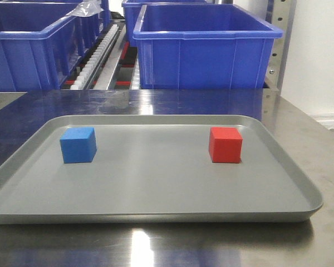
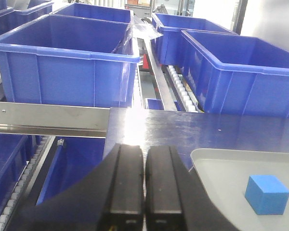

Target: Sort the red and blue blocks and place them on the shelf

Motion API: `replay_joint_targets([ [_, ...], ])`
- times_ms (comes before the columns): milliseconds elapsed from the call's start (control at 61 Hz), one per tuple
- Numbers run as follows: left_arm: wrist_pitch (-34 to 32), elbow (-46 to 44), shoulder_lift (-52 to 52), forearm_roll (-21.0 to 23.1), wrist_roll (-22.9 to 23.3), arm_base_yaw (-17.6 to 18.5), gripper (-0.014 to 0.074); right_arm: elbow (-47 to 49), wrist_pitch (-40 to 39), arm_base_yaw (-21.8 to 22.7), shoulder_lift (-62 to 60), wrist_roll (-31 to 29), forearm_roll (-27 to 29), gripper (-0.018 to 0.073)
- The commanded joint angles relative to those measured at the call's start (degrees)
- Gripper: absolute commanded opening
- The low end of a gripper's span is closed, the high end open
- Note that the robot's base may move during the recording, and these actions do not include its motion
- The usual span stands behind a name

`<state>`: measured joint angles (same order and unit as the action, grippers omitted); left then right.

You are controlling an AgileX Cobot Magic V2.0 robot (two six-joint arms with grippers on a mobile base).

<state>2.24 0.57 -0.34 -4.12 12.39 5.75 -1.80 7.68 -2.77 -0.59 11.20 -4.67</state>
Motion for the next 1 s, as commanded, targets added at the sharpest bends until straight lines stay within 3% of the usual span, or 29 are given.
replay_joint_targets([
  [0, -5.1, 2.4, -1.0, 0.3, 0.2, -0.1, 0.0132, 1.2, -4.7, 0.4, -1.1, 0.0, 0.0, 0.0046],
  [983, -5.1, 2.4, -1.0, 0.3, 0.2, -0.1, 0.0132, 1.2, -4.8, 0.4, -1.1, 0.0, 0.0, 0.0046],
])
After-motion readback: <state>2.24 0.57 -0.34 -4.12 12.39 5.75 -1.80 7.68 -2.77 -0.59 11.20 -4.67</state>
